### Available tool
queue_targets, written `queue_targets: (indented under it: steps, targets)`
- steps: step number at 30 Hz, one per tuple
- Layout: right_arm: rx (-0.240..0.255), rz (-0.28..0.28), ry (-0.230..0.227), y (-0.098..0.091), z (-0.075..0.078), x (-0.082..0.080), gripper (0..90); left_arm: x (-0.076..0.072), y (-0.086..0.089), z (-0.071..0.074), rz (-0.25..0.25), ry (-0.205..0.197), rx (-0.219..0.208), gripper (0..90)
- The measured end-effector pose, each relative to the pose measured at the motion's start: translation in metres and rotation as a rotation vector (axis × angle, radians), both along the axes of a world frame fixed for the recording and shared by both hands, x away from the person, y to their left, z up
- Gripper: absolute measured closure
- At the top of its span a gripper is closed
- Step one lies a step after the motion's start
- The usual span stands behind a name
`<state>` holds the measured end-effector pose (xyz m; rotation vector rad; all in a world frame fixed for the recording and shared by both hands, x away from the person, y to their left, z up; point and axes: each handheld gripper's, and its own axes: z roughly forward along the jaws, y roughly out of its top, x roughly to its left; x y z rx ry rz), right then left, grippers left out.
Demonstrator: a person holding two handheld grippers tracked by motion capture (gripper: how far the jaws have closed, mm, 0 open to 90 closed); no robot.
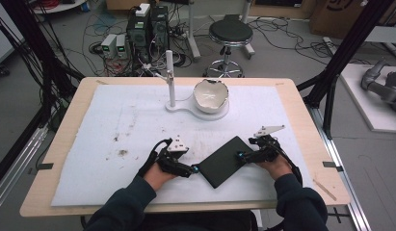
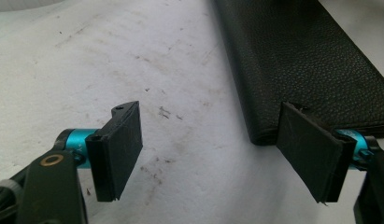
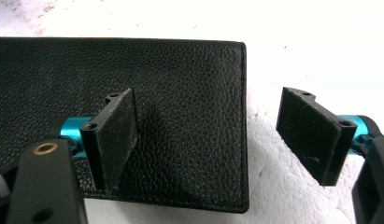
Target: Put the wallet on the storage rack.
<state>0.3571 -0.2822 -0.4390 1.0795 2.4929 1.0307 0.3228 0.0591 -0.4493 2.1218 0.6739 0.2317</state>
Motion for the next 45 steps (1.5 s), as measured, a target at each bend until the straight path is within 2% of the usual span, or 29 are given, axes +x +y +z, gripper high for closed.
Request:
queue_targets:
  steps: [5, 8, 10, 12, 13, 14, 15, 16, 17, 18, 19, 21, 22, 23, 24, 25, 26, 28, 29, 31, 32, 34, 36, 38, 40, 41, 42, 44, 45]
  targets:
    - [0.010, 0.017, 0.005, 0.001, 0.000, -0.001, 26.4, 0.004, 0.000, 0.000, 0.074, 0.003, 0.019, 23.3]
    - [0.029, 0.033, 0.023, 0.002, 0.000, -0.001, 29.5, 0.010, 0.000, 0.000, 0.145, -0.012, 0.047, 24.5]
    - [0.035, 0.031, 0.027, 0.003, -0.001, -0.001, 27.6, 0.017, 0.000, 0.001, 0.185, -0.004, 0.059, 24.4]
    - [0.041, 0.030, 0.045, 0.003, -0.001, -0.001, 26.1, 0.026, 0.000, 0.001, 0.251, -0.010, 0.078, 24.5]
    - [0.047, 0.041, 0.058, 0.002, -0.001, -0.002, 26.0, 0.030, 0.001, 0.001, 0.281, -0.009, 0.079, 24.6]
    - [0.053, 0.050, 0.067, 0.001, -0.001, -0.002, 26.0, 0.033, 0.001, 0.000, 0.316, -0.021, 0.116, 25.3]
    - [0.059, 0.089, 0.097, 0.001, 0.000, -0.004, 26.1, 0.037, 0.002, -0.002, 0.325, -0.016, 0.120, 32.6]
    - [0.059, 0.089, 0.097, 0.001, 0.000, -0.004, 26.1, 0.040, 0.003, -0.002, 0.337, 0.001, 0.102, 32.6]
    - [0.056, 0.145, 0.132, 0.002, 0.002, -0.007, 26.2, 0.042, 0.004, -0.001, 0.349, 0.002, 0.101, 37.1]
    - [0.056, 0.145, 0.132, 0.002, 0.002, -0.007, 26.2, 0.042, 0.004, -0.001, 0.353, -0.005, 0.105, 37.1]
    - [0.039, 0.188, 0.133, 0.002, 0.005, -0.011, 26.9, 0.043, 0.005, -0.001, 0.357, 0.003, 0.099, 37.1]
    - [0.038, 0.196, 0.123, 0.001, 0.006, -0.011, 27.4, 0.043, 0.009, 0.001, 0.373, 0.018, 0.079, 37.2]
    - [0.053, 0.196, 0.097, 0.000, 0.009, -0.012, 27.1, 0.043, 0.011, 0.003, 0.381, 0.018, 0.066, 37.2]
    - [0.064, 0.179, 0.021, -0.001, 0.012, -0.010, 20.5, 0.042, 0.015, 0.006, 0.387, 0.015, 0.040, 37.2]
    - [0.064, 0.179, 0.021, -0.001, 0.012, -0.010, 20.5, 0.041, 0.017, 0.008, 0.390, 0.008, 0.018, 37.2]
    - [0.063, 0.212, -0.057, 0.002, 0.012, -0.007, 20.1, 0.040, 0.020, 0.011, 0.388, -0.004, 0.006, 37.4]
    - [0.063, 0.212, -0.057, 0.002, 0.012, -0.007, 20.1, 0.039, 0.022, 0.013, 0.385, -0.009, 0.010, 37.4]
    - [0.040, 0.263, -0.110, 0.007, 0.009, -0.004, 20.1, 0.036, 0.027, 0.015, 0.373, -0.002, -0.014, 37.3]
    - [0.026, 0.276, -0.120, 0.010, 0.007, -0.001, 20.1, 0.034, 0.029, 0.015, 0.363, 0.009, -0.032, 37.3]
    - [-0.005, 0.288, -0.098, 0.015, 0.001, 0.009, 20.1, 0.026, 0.029, 0.013, 0.341, 0.020, -0.056, 37.2]
    - [-0.005, 0.288, -0.098, 0.015, 0.001, 0.009, 20.1, 0.022, 0.028, 0.012, 0.330, 0.026, -0.064, 37.2]
    - [0.012, 0.290, -0.065, 0.015, -0.001, 0.018, 18.6, 0.013, 0.025, 0.007, 0.292, 0.042, -0.078, 37.2]
    - [0.032, 0.309, -0.027, 0.014, -0.004, 0.024, 19.5, 0.009, 0.021, 0.001, 0.275, 0.070, -0.078, 37.2]
    - [0.052, 0.323, 0.000, 0.012, -0.005, 0.025, 24.0, 0.009, 0.018, -0.002, 0.275, 0.074, -0.054, 37.7]
    - [0.040, 0.330, -0.009, 0.012, -0.003, 0.023, 25.5, 0.010, 0.018, -0.001, 0.284, 0.075, -0.054, 38.2]
    - [0.031, 0.339, -0.004, 0.012, -0.001, 0.019, 27.1, 0.012, 0.015, -0.002, 0.301, 0.084, -0.031, 38.3]
    - [0.031, 0.339, -0.004, 0.012, -0.001, 0.019, 27.1, 0.012, 0.015, -0.002, 0.301, 0.084, -0.031, 38.7]
    - [0.030, 0.361, 0.010, 0.012, 0.000, 0.016, 29.4, 0.014, 0.011, -0.001, 0.319, 0.065, 0.000, 39.8]
    - [0.029, 0.369, 0.020, 0.012, 0.000, 0.014, 30.4, 0.015, 0.007, -0.001, 0.331, 0.045, 0.038, 41.6]
